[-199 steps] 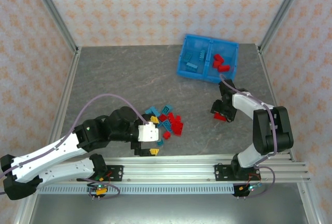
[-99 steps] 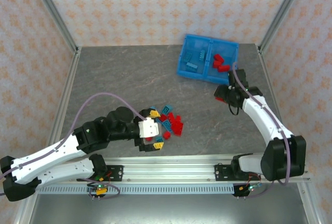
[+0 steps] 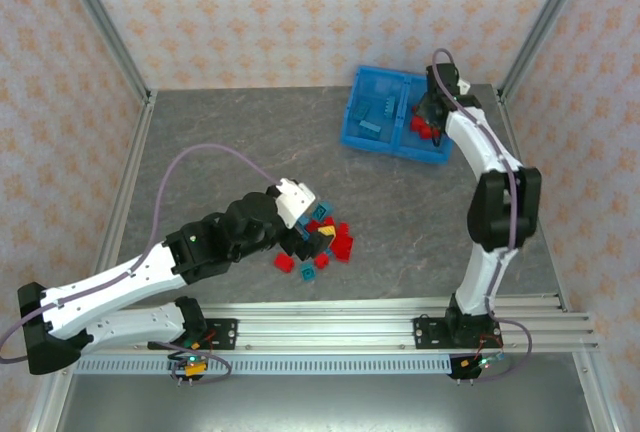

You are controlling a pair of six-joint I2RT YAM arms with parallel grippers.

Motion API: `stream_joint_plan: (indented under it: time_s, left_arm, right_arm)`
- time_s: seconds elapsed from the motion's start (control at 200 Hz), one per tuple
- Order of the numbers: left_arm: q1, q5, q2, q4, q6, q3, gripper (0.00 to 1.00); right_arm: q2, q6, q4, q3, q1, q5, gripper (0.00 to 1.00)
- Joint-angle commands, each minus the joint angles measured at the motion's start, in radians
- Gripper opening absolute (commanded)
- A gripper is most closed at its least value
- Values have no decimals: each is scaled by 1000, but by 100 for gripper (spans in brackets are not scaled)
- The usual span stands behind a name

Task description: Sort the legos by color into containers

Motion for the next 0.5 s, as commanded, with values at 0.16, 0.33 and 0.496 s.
stream_joint_plan:
  time_s: [0.16,0.33,0.496]
  left_arm:
    - [-12,-217,-22,-81,-304,-18,100]
    - [-6,-298,48,-172,-361,3,100]
    - [93,-215,172,-247,-467,67,100]
  right_arm:
    - [138,-19,-94,172,-3,37,81]
    - [67,-48,-97,151,-3,35,85]
    - [-56,-33,-87,34,-3,-50,84]
